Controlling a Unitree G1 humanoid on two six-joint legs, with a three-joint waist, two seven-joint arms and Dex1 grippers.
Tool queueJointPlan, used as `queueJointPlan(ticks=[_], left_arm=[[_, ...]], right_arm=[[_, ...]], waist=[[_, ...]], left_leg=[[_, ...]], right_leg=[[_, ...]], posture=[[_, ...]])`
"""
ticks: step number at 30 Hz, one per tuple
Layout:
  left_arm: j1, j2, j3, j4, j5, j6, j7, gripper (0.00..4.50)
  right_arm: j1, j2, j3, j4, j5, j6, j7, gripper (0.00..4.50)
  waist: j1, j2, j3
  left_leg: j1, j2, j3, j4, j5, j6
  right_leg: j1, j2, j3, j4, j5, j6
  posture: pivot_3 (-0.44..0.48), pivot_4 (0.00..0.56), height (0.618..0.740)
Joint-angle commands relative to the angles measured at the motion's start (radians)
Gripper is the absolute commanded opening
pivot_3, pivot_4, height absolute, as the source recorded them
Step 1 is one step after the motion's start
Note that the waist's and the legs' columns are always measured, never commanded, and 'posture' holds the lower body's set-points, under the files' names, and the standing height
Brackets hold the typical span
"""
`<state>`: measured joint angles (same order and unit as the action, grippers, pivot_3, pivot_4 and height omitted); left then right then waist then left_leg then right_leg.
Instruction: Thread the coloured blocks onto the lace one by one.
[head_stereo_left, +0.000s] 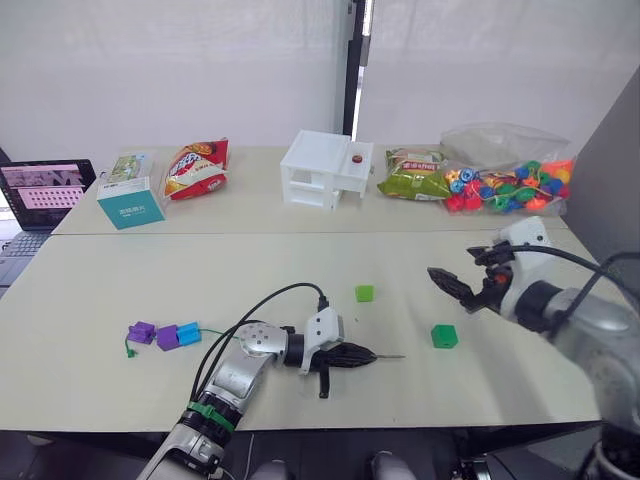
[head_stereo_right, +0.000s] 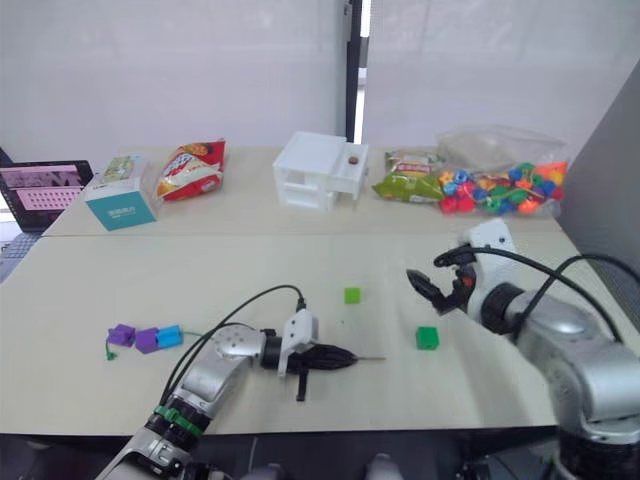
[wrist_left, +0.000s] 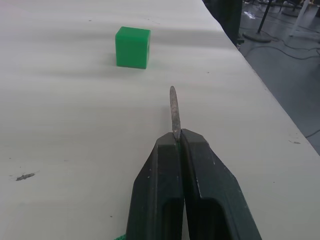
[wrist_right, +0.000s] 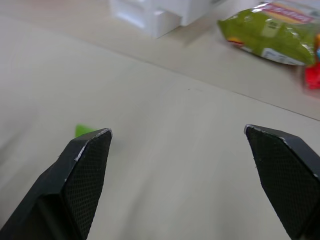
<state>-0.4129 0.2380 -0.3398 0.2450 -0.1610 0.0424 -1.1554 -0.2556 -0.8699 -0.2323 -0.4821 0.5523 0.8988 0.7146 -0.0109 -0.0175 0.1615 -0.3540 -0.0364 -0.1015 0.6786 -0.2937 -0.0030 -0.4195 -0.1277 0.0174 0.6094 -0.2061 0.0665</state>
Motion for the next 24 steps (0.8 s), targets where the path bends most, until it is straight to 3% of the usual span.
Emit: queueJointPlan(ticks=[1,4,7,16,19,24], left_arm=[[0.007,0.004,0.01,-0.01,-0.008,-0.008,0.014,0.0],[0.014,0.009,0.012,-0.017,-0.009,-0.004,0.019,0.0],[0.016,0.017,0.014,-0.024,-0.005,-0.005,0.025,0.0],[0.051,0.032,0.018,-0.08,-0.005,0.021,0.062,0.0],[0.058,0.037,0.017,-0.091,-0.008,0.029,0.07,0.0],[0.058,0.033,0.01,-0.094,-0.01,0.032,0.074,0.0]], right_arm=[[0.028,-0.131,0.11,0.14,-0.091,-0.315,0.344,4.48],[-0.008,-0.158,0.203,0.316,-0.159,-0.527,0.519,4.48],[-0.083,-0.129,0.298,0.504,-0.259,-0.709,0.606,4.48],[-0.193,-0.012,0.385,0.874,-0.375,-0.934,0.677,4.48],[-0.184,0.001,0.371,0.882,-0.351,-0.925,0.693,3.69],[-0.113,0.009,0.304,0.778,-0.269,-0.795,0.654,1.96]], waist=[[-0.002,0.0,0.0],[-0.005,-0.001,0.0],[-0.009,-0.001,0.001],[-0.003,-0.001,0.0],[-0.003,-0.001,0.0],[-0.001,-0.001,0.0]], left_leg=[[0.0,0.0,0.001,0.0,0.0,0.0],[0.0,0.0,0.002,0.001,0.0,0.0],[0.001,0.001,0.004,0.002,0.0,-0.001],[0.001,0.001,0.004,0.001,0.001,-0.002],[0.001,0.001,0.004,0.001,0.001,-0.002],[0.001,0.001,0.004,0.001,0.001,-0.002]], right_leg=[[0.0,0.0,0.0,0.0,0.0,0.0],[0.0,0.0,0.001,-0.001,0.0,0.001],[0.0,0.0,0.002,0.0,0.0,0.001],[-0.002,0.0,0.002,0.001,0.0,0.0],[-0.001,0.0,0.002,0.0,0.0,0.0],[-0.001,0.0,0.002,0.001,0.0,0.0]], posture=[[0.0,0.15,0.74],[0.0,0.15,0.74],[0.0,0.15,0.74],[0.0,0.15,0.74],[0.0,0.15,0.74],[0.0,0.15,0.74]])
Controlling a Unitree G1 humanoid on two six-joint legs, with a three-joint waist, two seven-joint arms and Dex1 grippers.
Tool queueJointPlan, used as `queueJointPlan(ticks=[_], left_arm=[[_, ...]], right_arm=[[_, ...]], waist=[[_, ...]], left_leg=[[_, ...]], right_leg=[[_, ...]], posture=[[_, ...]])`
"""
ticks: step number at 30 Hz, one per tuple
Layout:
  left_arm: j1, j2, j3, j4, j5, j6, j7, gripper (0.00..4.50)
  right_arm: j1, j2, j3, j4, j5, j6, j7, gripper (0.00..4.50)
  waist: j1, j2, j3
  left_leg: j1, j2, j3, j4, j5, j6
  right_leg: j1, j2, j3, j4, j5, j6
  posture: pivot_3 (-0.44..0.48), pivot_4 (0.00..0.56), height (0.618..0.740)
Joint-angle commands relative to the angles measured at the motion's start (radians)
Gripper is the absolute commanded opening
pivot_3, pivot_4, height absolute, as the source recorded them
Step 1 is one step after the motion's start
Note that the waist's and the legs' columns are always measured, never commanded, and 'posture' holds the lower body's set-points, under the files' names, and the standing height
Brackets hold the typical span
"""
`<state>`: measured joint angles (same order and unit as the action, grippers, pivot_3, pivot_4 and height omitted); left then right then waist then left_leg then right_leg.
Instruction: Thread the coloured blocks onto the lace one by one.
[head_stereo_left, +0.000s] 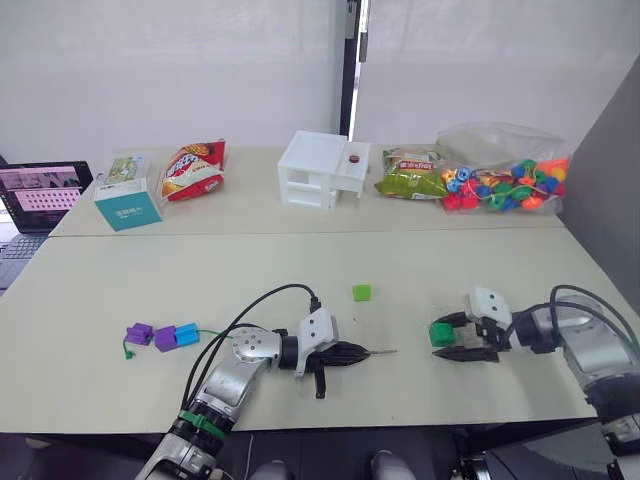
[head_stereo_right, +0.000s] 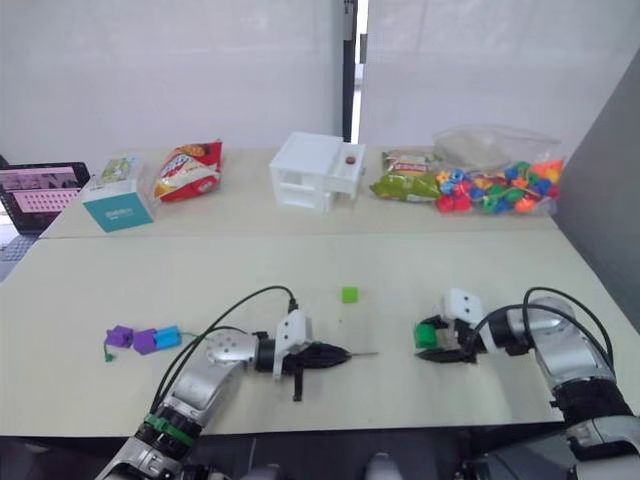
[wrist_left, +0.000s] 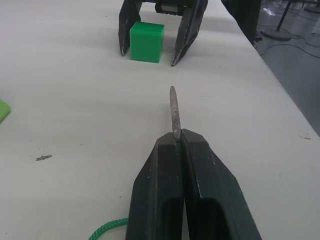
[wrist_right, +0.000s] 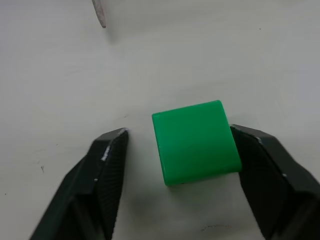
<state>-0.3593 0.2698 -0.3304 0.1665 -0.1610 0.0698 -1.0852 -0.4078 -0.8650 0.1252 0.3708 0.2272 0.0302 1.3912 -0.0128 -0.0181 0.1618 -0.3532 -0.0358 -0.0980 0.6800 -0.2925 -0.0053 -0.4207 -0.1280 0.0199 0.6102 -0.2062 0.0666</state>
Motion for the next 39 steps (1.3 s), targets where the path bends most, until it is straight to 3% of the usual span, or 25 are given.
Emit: queueJointPlan(ticks=[1,3,7,11,15,20,28,30,36,37,39], left_arm=[[0.003,0.0,0.0,-0.015,-0.009,0.004,0.004,0.0],[0.0,-0.001,-0.002,-0.011,-0.009,0.002,0.002,0.0],[0.001,-0.005,-0.011,-0.008,-0.014,0.006,-0.009,0.0],[-0.007,-0.009,-0.02,0.005,-0.013,0.001,-0.028,0.0],[-0.011,-0.008,-0.025,0.008,-0.008,-0.007,-0.035,0.0],[-0.004,-0.002,-0.026,-0.001,-0.01,-0.005,-0.041,0.0],[-0.008,-0.004,-0.025,0.015,-0.014,-0.009,-0.051,0.0],[-0.01,-0.009,-0.027,0.018,-0.013,-0.01,-0.051,0.0],[-0.013,-0.017,-0.028,0.026,-0.019,0.005,-0.061,0.0],[-0.015,-0.019,-0.026,0.032,-0.018,-0.001,-0.061,0.0],[-0.021,-0.027,-0.021,0.049,-0.009,-0.022,-0.047,0.0]], right_arm=[[0.053,0.006,-0.068,-0.095,0.067,0.096,-0.035,1.61],[0.085,0.005,-0.093,-0.155,0.077,0.156,-0.08,1.18],[0.181,0.077,-0.174,-0.501,0.206,0.5,-0.325,1.19],[0.284,0.373,-0.281,-0.795,0.198,0.8,-0.839,1.19],[0.373,0.614,-0.342,-0.934,0.146,0.86,-1.125,1.19],[0.478,0.719,-0.3,-1.09,0.082,0.936,-1.31,1.19],[0.527,0.786,-0.271,-1.179,0.045,1.007,-1.419,1.19],[0.513,0.789,-0.292,-1.188,0.055,1.0,-1.418,2.22],[0.405,0.645,-0.397,-1.27,0.121,1.044,-1.323,4.22],[0.362,0.585,-0.434,-1.269,0.136,1.059,-1.286,4.47],[0.308,0.443,-0.443,-1.233,0.144,1.032,-1.188,4.47]], waist=[[0.001,0.0,0.0],[0.002,0.0,0.0],[0.002,0.001,-0.001],[0.008,0.001,-0.001],[0.023,0.002,-0.001],[0.022,0.003,-0.002],[0.011,0.005,-0.003],[0.011,0.005,-0.003],[0.009,0.005,-0.003],[0.009,0.005,-0.003],[0.009,0.005,-0.003]], left_leg=[[0.0,0.0,0.0,0.0,0.0,0.0],[0.0,0.0,0.0,0.0,0.0,0.0],[0.0,0.0,-0.001,0.0,0.0,0.0],[-0.001,0.0,-0.003,0.0,0.0,0.0],[-0.002,-0.002,-0.003,0.0,0.0,-0.001],[-0.001,-0.003,-0.003,-0.001,0.0,-0.001],[0.0,-0.002,-0.003,-0.001,0.0,0.0],[0.0,-0.002,-0.003,-0.001,0.0,0.0],[0.0,-0.002,-0.003,-0.001,0.0,0.0],[0.0,-0.002,-0.003,-0.001,0.0,0.0],[0.0,-0.002,-0.003,-0.001,0.0,0.0]], right_leg=[[0.0,0.0,0.0,0.0,0.0,0.0],[0.0,0.0,0.0,0.0,0.0,0.0],[-0.001,0.0,0.0,0.001,0.0,0.0],[-0.001,0.0,0.0,0.001,0.0,0.0],[-0.003,-0.001,0.001,0.002,0.0,0.0],[-0.003,-0.001,0.001,0.002,0.0,0.0],[-0.002,-0.001,0.001,0.002,0.0,0.0],[-0.001,-0.001,0.001,0.001,0.0,0.0],[-0.001,-0.001,0.0,0.001,0.0,0.001],[0.0,-0.001,0.0,0.001,0.0,0.001],[0.0,-0.001,0.0,0.001,0.0,0.001]], posture=[[0.0,0.15,0.74],[0.0,0.15,0.74],[0.0,0.15,0.74],[0.0,0.15,0.74],[0.0,0.15,0.74],[0.0,0.15,0.74],[0.0,0.15,0.74],[0.0,0.15,0.74],[0.0,0.15,0.74],[0.0,0.15,0.74],[0.0,0.15,0.74]])
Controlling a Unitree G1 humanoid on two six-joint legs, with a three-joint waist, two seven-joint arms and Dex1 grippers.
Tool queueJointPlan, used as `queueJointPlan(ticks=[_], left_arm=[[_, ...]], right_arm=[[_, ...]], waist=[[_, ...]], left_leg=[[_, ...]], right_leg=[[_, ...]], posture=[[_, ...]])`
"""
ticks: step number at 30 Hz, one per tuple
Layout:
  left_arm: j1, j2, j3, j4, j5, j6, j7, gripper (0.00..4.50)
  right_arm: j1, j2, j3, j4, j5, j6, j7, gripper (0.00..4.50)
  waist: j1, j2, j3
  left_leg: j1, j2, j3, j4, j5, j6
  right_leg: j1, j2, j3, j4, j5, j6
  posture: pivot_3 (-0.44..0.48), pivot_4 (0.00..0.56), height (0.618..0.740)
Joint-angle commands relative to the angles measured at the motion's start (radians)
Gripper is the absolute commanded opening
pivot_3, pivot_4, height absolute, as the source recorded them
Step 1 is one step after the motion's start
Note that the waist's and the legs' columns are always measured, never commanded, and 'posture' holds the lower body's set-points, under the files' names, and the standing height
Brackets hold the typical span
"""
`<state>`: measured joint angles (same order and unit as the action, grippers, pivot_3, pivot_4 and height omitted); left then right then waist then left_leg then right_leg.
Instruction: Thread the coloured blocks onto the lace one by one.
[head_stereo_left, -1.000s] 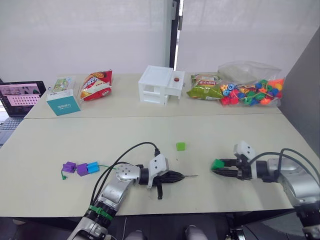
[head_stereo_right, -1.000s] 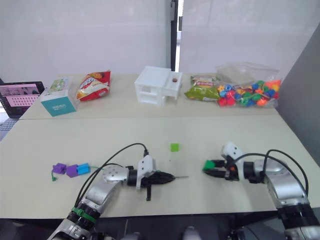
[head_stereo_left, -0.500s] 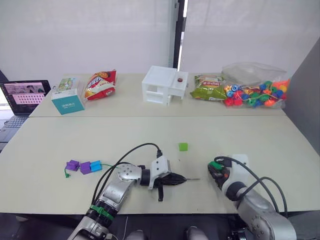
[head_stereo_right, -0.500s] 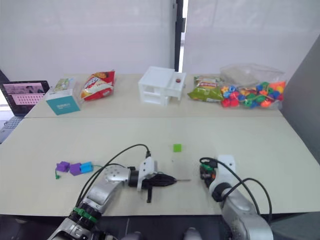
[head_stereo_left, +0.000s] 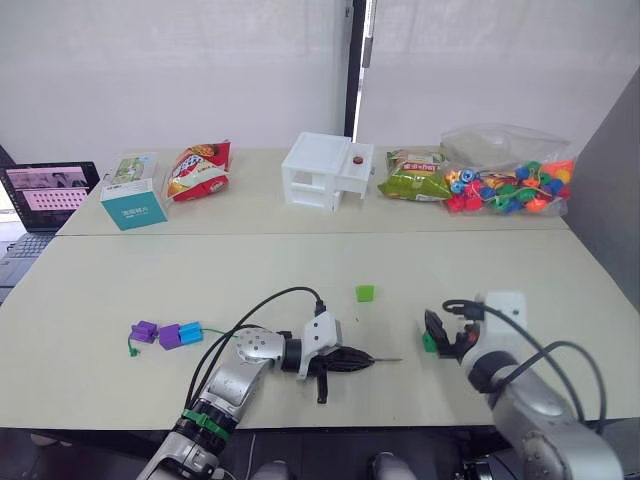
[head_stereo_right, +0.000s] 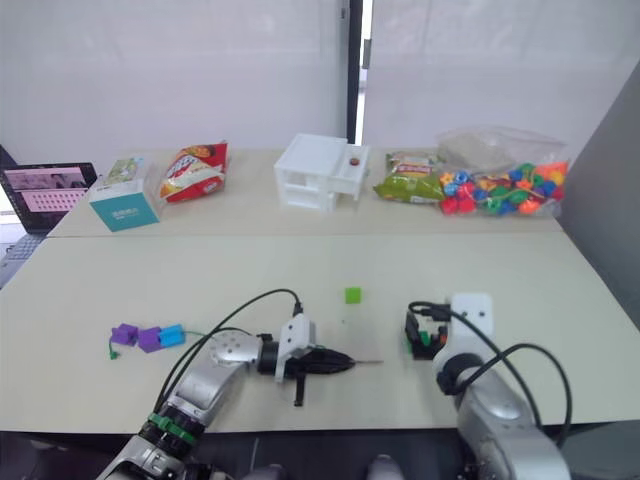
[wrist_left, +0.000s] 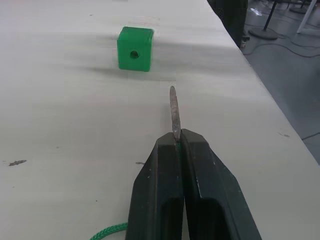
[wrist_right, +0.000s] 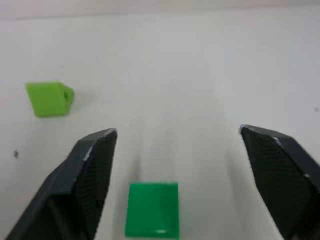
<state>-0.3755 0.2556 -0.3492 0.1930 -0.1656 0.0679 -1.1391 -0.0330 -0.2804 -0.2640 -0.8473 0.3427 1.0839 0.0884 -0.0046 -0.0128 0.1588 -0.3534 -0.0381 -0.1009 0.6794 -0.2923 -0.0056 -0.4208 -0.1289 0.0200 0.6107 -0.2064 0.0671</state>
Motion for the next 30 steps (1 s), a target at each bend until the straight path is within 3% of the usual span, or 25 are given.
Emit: queueJointPlan(ticks=[1,3,6,8,10,12,16,22,30], left_arm=[[-0.008,-0.018,0.002,0.031,-0.002,-0.031,0.016,0.0],[-0.013,-0.027,0.006,0.043,-0.001,-0.041,0.022,0.0],[-0.015,-0.039,0.005,0.052,0.0,-0.051,0.026,0.0],[-0.02,-0.045,0.007,0.063,0.001,-0.058,0.029,0.0],[-0.024,-0.051,0.008,0.069,0.003,-0.065,0.035,0.0],[-0.025,-0.054,0.008,0.07,0.006,-0.067,0.038,0.0],[-0.022,-0.057,0.005,0.059,0.009,-0.065,0.046,0.0],[-0.014,-0.054,0.005,0.042,0.013,-0.072,0.067,0.0],[0.006,-0.047,0.004,0.012,0.011,-0.066,0.096,0.0]], right_arm=[[-0.079,-0.182,-0.047,0.012,0.036,-0.044,0.152,4.47],[-0.109,-0.247,-0.041,0.095,0.092,-0.073,0.257,4.47],[-0.151,-0.506,0.077,0.298,0.133,-0.229,0.673,4.47],[-0.194,-0.613,0.108,0.444,0.106,-0.387,0.85,4.47],[-0.274,-0.744,0.218,0.588,0.015,-0.572,1.064,4.47],[-0.34,-0.806,0.309,0.689,-0.038,-0.698,1.2,4.47],[-0.474,-0.816,0.445,0.842,-0.136,-0.883,1.385,4.47],[-0.658,-0.747,0.602,0.982,-0.314,-0.962,1.45,4.47],[-0.616,-0.725,0.647,0.852,-0.389,-0.793,1.421,4.47]], waist=[[0.001,0.0,0.0],[0.001,-0.001,0.0],[0.0,-0.001,0.0],[0.0,-0.001,0.0],[-0.006,0.002,0.001],[-0.007,0.002,0.001],[-0.01,0.001,0.001],[-0.009,0.001,0.001],[-0.002,0.001,0.001]], left_leg=[[0.0,0.0,0.001,0.0,0.0,0.0],[0.001,0.0,-0.001,0.0,0.0,0.0],[0.0,0.001,0.0,0.0,0.0,0.001],[0.0,0.001,0.001,0.001,0.0,0.001],[0.0,0.001,0.002,0.001,-0.001,0.001],[0.0,0.0,0.003,0.001,-0.001,0.001],[0.0,0.002,0.003,0.0,-0.001,0.001],[-0.001,0.002,0.003,0.001,0.0,0.0],[-0.003,0.001,0.002,0.001,0.0,0.0]], right_leg=[[0.0,0.0,0.0,0.0,0.0,0.0],[0.002,0.0,-0.001,-0.001,0.0,0.0],[0.003,0.001,-0.002,-0.002,0.0,0.0],[0.003,0.0,-0.001,-0.002,0.0,0.0],[0.003,0.0,-0.001,-0.002,0.0,0.0],[0.003,-0.001,-0.001,-0.002,0.0,0.001],[0.002,0.0,-0.001,-0.002,0.0,0.001],[-0.001,0.0,0.0,-0.001,0.0,0.001],[-0.002,-0.001,-0.001,-0.001,0.0,0.001]], posture=[[0.0,0.15,0.74],[0.0,0.15,0.74],[0.0,0.15,0.74],[0.0,0.15,0.74],[0.0,0.15,0.74],[0.0,0.15,0.74],[0.0,0.15,0.74],[0.0,0.15,0.74],[0.0,0.15,0.74]])
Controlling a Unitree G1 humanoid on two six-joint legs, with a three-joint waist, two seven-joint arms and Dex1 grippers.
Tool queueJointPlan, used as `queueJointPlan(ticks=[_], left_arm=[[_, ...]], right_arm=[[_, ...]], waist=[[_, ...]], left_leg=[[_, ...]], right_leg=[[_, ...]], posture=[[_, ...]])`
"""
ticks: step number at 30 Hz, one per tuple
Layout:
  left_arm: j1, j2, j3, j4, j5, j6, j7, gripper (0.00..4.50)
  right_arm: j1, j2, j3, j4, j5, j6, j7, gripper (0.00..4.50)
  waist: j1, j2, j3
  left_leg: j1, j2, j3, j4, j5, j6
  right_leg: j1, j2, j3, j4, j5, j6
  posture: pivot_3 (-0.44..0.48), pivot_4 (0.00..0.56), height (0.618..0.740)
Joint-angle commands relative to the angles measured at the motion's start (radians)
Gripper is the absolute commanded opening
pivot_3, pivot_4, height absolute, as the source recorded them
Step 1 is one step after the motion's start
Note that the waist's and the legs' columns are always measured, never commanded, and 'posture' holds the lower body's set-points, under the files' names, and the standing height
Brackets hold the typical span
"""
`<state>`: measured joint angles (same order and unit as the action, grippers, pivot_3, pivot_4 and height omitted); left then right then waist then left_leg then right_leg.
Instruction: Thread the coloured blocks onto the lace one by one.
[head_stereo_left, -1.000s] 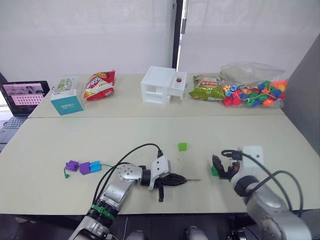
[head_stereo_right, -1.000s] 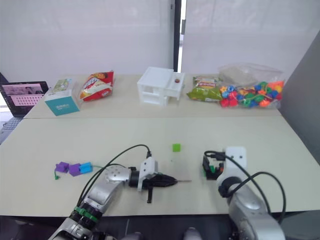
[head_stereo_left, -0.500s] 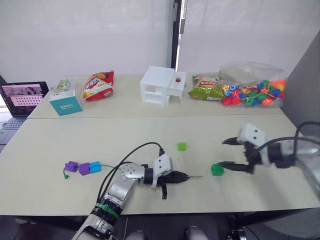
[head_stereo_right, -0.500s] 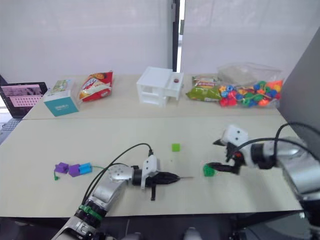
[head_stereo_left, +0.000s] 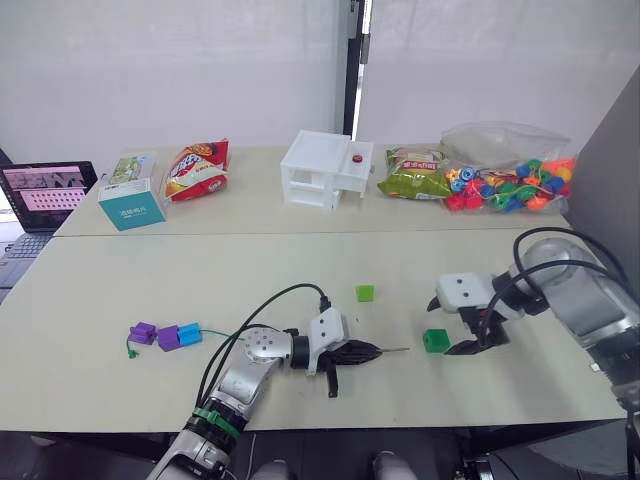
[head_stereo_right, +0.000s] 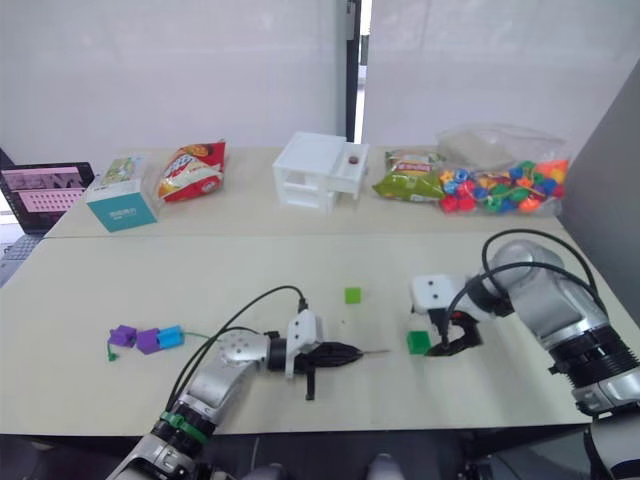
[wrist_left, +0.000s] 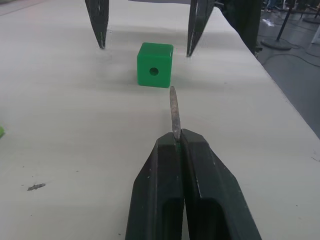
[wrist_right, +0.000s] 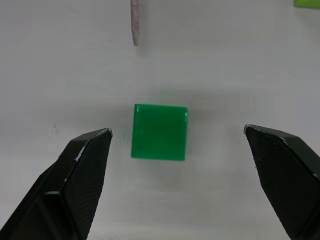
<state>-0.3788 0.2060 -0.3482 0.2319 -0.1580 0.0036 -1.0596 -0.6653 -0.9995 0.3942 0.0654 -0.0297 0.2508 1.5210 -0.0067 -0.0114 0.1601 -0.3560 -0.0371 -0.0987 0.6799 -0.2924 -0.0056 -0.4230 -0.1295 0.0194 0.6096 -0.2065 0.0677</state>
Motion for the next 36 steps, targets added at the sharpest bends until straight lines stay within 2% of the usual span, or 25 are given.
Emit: queueJointPlan(ticks=[1,3,4,6,13,14,23,36], left_arm=[[0.008,0.003,0.005,-0.026,0.005,-0.01,0.021,0.0],[0.006,0.003,0.006,-0.025,0.006,-0.021,0.027,0.0],[0.004,0.003,0.004,-0.024,0.006,-0.02,0.027,0.0],[0.003,0.002,0.0,-0.024,0.005,-0.018,0.028,0.0],[-0.016,-0.003,0.003,0.003,0.008,-0.029,0.034,0.0],[-0.019,-0.003,0.001,0.005,0.01,-0.03,0.034,0.0],[-0.03,-0.007,-0.012,0.001,0.006,-0.005,0.011,0.0],[-0.057,-0.061,-0.055,0.062,0.022,-0.019,-0.014,0.0]], right_arm=[[0.023,-0.003,-0.012,-0.074,-0.021,0.052,-0.017,4.47],[0.034,-0.006,-0.011,-0.098,-0.036,0.076,-0.029,4.47],[0.035,0.0,-0.014,-0.105,-0.044,0.101,-0.045,4.23],[0.039,0.006,-0.016,-0.124,-0.052,0.145,-0.058,3.71],[0.056,0.024,0.029,-0.173,-0.095,0.227,-0.073,1.3],[0.056,0.029,0.031,-0.182,-0.096,0.238,-0.074,1.17],[0.085,0.046,0.026,-0.291,-0.086,0.343,-0.083,1.17],[0.104,0.065,0.02,-0.37,-0.044,0.453,-0.1,1.17]], waist=[[0.0,0.0,0.0],[0.0,0.0,0.0],[0.0,0.0,0.0],[0.0,0.0,0.0],[0.0,0.0,0.0],[0.0,0.0,0.0],[-0.006,0.0,0.0],[-0.004,0.0,0.0]], left_leg=[[0.0,0.0,0.0,0.0,0.0,0.0],[0.0,0.0,0.0,0.0,0.0,0.0],[0.0,0.0,0.0,0.0,0.0,0.0],[0.0,0.0,0.0,0.0,0.0,0.0],[0.0,0.0,0.0,0.0,0.0,0.0],[0.001,0.0,0.0,0.0,0.0,0.0],[0.001,0.0,0.0,0.0,0.0,0.0],[0.001,0.0,0.0,0.0,0.0,0.0]], right_leg=[[0.0,0.0,0.0,0.0,0.0,0.0],[0.0,0.0,0.0,0.0,0.0,0.0],[0.0,0.0,0.0,0.0,0.0,0.0],[0.0,0.0,0.0,0.0,0.0,0.0],[0.0,0.0,0.0,0.0,0.0,0.0],[0.001,0.0,0.0,0.0,0.0,0.0],[0.0,0.0,0.0,0.001,0.0,0.0],[0.001,0.0,0.0,0.0,0.0,0.0]], posture=[[0.0,0.15,0.74],[0.0,0.15,0.74],[0.0,0.15,0.74],[0.0,0.15,0.74],[0.0,0.15,0.74],[0.0,0.15,0.74],[0.0,0.15,0.74],[0.0,0.15,0.74]])
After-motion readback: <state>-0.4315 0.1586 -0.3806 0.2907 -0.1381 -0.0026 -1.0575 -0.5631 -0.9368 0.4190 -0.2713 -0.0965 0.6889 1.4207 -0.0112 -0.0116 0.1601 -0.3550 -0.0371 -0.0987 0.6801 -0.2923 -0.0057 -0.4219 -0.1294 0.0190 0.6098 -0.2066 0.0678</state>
